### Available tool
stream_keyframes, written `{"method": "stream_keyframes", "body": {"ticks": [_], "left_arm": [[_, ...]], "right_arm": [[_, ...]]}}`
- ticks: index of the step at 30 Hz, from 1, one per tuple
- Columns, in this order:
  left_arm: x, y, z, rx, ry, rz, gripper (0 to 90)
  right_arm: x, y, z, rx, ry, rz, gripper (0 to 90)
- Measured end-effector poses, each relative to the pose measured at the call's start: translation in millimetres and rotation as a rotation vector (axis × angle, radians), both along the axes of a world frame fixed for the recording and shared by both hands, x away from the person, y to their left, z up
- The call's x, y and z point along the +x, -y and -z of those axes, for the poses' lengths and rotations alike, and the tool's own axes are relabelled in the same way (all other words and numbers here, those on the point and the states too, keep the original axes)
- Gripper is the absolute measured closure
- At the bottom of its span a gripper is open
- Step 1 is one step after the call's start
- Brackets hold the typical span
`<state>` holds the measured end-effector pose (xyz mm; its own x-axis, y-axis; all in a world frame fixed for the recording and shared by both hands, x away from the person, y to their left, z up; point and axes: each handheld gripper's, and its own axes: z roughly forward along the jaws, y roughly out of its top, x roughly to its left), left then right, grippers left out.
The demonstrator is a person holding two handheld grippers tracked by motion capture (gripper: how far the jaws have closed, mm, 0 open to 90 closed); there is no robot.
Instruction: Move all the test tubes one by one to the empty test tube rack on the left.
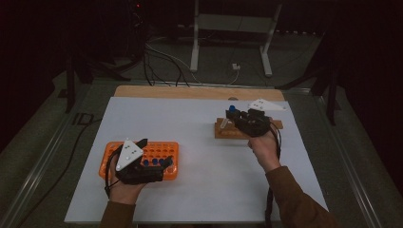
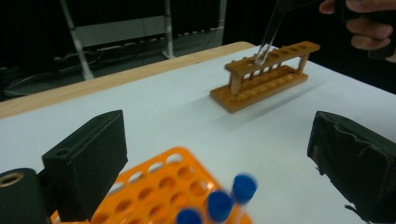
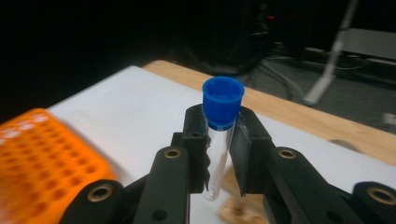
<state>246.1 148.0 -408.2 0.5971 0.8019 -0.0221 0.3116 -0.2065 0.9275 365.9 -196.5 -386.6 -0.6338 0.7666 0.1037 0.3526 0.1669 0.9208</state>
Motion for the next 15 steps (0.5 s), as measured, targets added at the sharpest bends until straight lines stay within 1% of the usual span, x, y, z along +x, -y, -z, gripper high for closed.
{"method": "stream_keyframes", "body": {"ticks": [3, 7, 10, 13, 15], "left_arm": [[4.5, 12.0, -3.3, 0.012, 0.002, 0.015, 6.9], [10.5, 26.7, -5.3, 0.027, -0.002, 0.039, 8.4], [14.6, 36.9, -5.6, 0.044, -0.010, 0.056, 11.3], [17.3, 47.2, -5.0, 0.054, -0.006, 0.062, 16.1], [19.2, 53.8, -4.4, 0.071, -0.006, 0.068, 17.0]], "right_arm": [[-8.0, -7.9, -0.9, 0.020, -0.014, -0.052, 77.3], [-19.1, -20.4, -2.4, 0.020, -0.019, -0.112, 77.3], [-26.4, -30.8, -4.2, 0.007, -0.030, -0.149, 77.2], [-34.0, -42.1, -5.7, -0.001, -0.041, -0.187, 77.2], [-38.7, -48.7, -6.8, 0.000, -0.046, -0.212, 77.2]]}}
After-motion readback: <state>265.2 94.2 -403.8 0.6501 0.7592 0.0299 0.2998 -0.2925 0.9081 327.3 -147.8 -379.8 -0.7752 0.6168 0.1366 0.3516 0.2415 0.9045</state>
